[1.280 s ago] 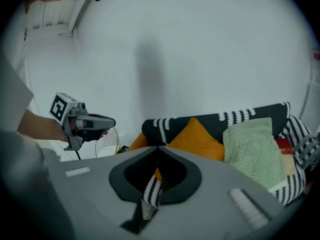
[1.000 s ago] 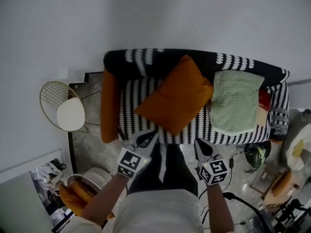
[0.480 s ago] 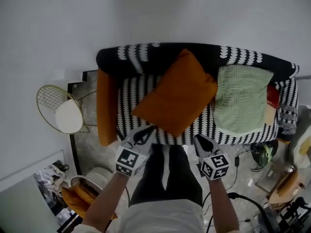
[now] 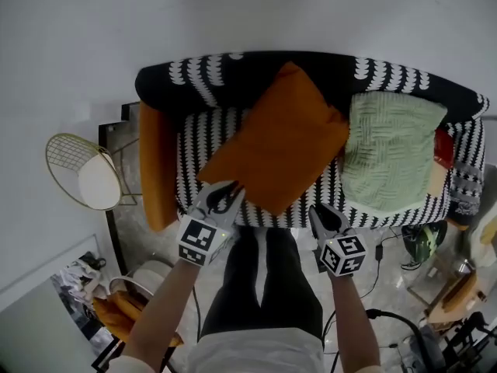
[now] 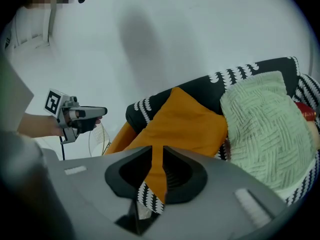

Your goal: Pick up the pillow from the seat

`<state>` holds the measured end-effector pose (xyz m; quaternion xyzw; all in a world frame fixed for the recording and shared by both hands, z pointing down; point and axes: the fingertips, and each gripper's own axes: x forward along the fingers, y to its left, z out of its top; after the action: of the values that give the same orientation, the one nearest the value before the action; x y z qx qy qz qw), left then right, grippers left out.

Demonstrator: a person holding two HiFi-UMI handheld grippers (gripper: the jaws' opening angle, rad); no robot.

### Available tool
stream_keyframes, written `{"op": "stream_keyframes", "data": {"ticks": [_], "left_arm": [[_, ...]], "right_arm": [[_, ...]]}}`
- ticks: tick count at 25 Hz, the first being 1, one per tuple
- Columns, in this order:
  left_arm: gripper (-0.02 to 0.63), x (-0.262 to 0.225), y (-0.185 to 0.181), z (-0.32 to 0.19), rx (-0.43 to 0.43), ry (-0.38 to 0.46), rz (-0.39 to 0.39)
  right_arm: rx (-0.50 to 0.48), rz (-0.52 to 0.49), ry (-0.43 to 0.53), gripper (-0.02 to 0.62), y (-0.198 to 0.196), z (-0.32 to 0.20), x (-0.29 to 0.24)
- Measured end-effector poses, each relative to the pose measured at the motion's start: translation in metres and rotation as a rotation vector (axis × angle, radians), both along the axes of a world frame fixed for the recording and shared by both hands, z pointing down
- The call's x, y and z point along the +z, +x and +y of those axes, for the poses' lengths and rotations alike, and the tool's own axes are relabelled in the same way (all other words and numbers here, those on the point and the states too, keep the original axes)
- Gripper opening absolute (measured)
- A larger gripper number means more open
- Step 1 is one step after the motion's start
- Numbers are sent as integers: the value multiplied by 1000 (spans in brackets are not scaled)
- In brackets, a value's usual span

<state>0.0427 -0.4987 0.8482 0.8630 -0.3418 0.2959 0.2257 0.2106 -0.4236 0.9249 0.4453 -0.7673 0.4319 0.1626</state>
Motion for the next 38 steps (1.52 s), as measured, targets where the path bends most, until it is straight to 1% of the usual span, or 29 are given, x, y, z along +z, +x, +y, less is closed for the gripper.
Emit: {"op": "stream_keyframes", "data": {"ticks": [5, 13, 16, 20, 23, 25, 29, 32, 34, 36, 38], "left_arm": [[78, 38, 4, -15, 16, -6, -30], [117, 98, 4, -31, 40, -45, -80], [150, 120, 4, -43, 46, -62, -105], [195, 147, 3, -59, 46, -64, -145], [235, 163, 3, -70, 41, -65, -158], [265, 174, 1, -76, 47, -70, -170], [322, 195, -3, -82, 74, -104, -209], [393, 217, -6, -86, 68, -153, -229], [447, 230, -6, -89, 65, -192, -238], [493, 243, -7, -91, 68, -240, -247], [511, 256, -11, -93, 62, -278, -246]], "right_arm": [[33, -5, -44, 112, 8, -5, 46], [88, -47, -118, 181, 18, -16, 110], [102, -62, -152, 226, 20, -22, 136], [115, -78, -186, 263, 20, -29, 169], [147, -93, -214, 295, 21, -31, 191], [182, -111, -232, 329, 22, -33, 203], [218, -129, -257, 375, 23, -35, 225], [228, -153, -279, 415, 26, -36, 241], [241, -191, -301, 462, 28, -37, 251], [256, -237, -319, 493, 29, -39, 258], [266, -271, -329, 512, 30, -41, 264]]}}
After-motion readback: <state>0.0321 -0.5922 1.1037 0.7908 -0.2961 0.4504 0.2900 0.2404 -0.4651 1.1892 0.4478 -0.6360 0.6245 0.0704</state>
